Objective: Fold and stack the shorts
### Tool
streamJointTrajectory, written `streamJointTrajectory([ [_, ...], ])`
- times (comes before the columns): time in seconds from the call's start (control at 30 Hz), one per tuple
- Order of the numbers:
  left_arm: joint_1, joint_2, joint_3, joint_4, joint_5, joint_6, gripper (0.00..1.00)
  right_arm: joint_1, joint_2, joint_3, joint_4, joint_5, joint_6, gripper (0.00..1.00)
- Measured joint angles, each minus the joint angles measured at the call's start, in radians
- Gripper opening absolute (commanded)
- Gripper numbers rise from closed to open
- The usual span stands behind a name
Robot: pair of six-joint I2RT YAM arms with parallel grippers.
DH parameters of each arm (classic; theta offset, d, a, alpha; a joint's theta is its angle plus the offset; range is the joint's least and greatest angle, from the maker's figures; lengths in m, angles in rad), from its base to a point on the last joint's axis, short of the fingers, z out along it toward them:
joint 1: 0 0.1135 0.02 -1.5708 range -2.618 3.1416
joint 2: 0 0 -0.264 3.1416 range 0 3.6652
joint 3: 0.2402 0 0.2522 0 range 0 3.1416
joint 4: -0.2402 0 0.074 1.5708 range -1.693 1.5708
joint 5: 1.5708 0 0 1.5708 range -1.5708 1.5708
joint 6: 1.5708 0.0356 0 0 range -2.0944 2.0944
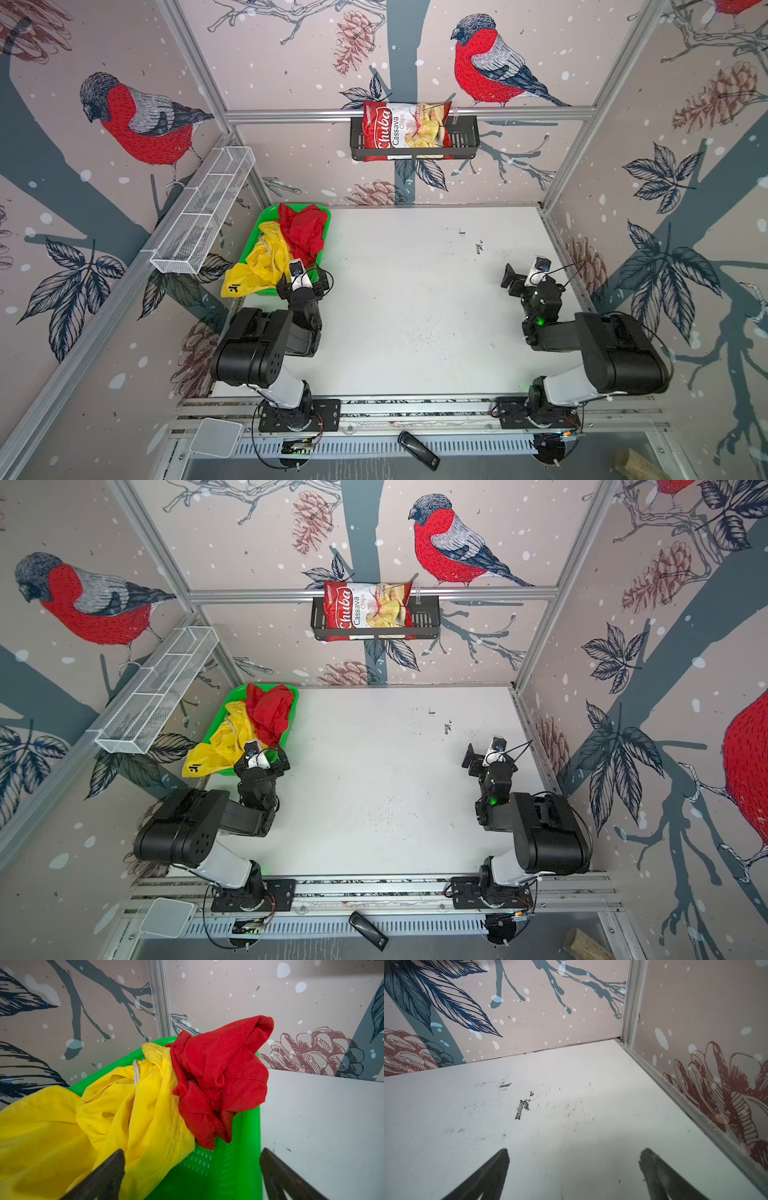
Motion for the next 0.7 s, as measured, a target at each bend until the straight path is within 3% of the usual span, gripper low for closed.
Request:
streamJointTrajectory([
  [0.7,0.000,-0.001,-0.001,0.000,0.010,-0.001,0.98,0.000,0.000,0.000,0.000,0.000,0.000,0.99],
])
